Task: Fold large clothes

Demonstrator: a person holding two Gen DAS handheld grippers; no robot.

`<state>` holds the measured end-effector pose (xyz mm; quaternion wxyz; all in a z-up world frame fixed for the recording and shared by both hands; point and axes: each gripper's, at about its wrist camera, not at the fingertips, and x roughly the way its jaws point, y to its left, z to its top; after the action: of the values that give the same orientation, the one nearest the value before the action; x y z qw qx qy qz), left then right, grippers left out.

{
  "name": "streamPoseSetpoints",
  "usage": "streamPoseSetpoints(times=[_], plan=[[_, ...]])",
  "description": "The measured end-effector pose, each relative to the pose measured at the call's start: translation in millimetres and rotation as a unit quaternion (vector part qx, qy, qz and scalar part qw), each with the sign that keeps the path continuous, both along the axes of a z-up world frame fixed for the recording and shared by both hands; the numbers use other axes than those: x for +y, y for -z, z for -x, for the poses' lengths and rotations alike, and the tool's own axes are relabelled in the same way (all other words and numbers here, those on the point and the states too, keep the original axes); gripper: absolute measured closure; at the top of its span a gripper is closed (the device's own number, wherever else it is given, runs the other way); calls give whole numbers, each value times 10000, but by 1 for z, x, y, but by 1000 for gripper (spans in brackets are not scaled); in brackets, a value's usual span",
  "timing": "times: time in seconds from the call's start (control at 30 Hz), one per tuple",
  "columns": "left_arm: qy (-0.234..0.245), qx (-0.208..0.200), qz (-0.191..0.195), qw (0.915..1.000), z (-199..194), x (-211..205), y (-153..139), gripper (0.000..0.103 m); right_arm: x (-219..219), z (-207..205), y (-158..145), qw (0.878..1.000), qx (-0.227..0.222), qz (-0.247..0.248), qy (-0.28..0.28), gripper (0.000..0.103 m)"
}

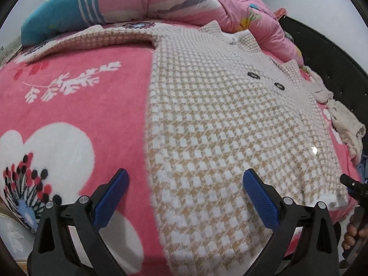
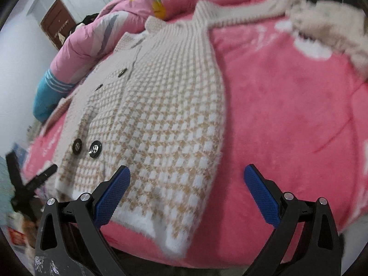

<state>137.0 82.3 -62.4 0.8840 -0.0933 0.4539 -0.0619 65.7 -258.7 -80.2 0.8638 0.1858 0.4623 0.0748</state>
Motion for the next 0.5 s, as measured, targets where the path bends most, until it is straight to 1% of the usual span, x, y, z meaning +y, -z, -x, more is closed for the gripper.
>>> streamPoseSetpoints(times=[0.07, 0.1, 0.13, 0.17, 0.23, 0.27, 0.33, 0.37, 0.4, 0.43, 0.47, 0.5], plan=[[34, -191, 92, 9998, 8, 3, -3, 6, -4, 2, -2, 9998, -24, -153, -100, 15], [36, -263, 123, 9996, 13, 4, -4, 7, -8, 2, -1, 9997, 2, -233, -108, 20], [41, -271, 134, 9995, 16, 4, -3, 13, -13, 2, 0, 9994, 50, -336, -98, 26], [47, -244, 149, 9996, 18, 4, -1, 15, -18, 0, 2, 9990, 90, -439, -93, 28], [-18, -189, 174, 9997, 21, 6, 3, 23, -27, -7, 5, 9978, 157, -642, -56, 40], [-63, -181, 169, 9997, 21, 7, 5, 25, -29, -12, 6, 9973, 165, -716, -67, 42], [-128, -140, 204, 9996, 16, 7, 5, 35, -31, -25, 9, 9961, 160, -859, -111, 56], [-156, -140, 263, 9994, 12, 7, 4, 38, -31, -32, 12, 9949, 183, -984, -139, 60], [-169, -165, 355, 9991, 8, 6, 3, 47, -31, -37, 14, 9938, 210, -1084, -151, 66], [-170, -170, 437, 9988, 6, 6, 4, 54, -32, -41, 18, 9924, 265, -1190, -158, 71], [-206, -120, 474, 9986, 3, 7, 5, 58, -33, -40, 18, 9915, 299, -1256, -156, 71], [-238, -64, 500, 9984, 4, 10, 6, 63, -34, -36, 16, 9904, 307, -1334, -188, 73]])
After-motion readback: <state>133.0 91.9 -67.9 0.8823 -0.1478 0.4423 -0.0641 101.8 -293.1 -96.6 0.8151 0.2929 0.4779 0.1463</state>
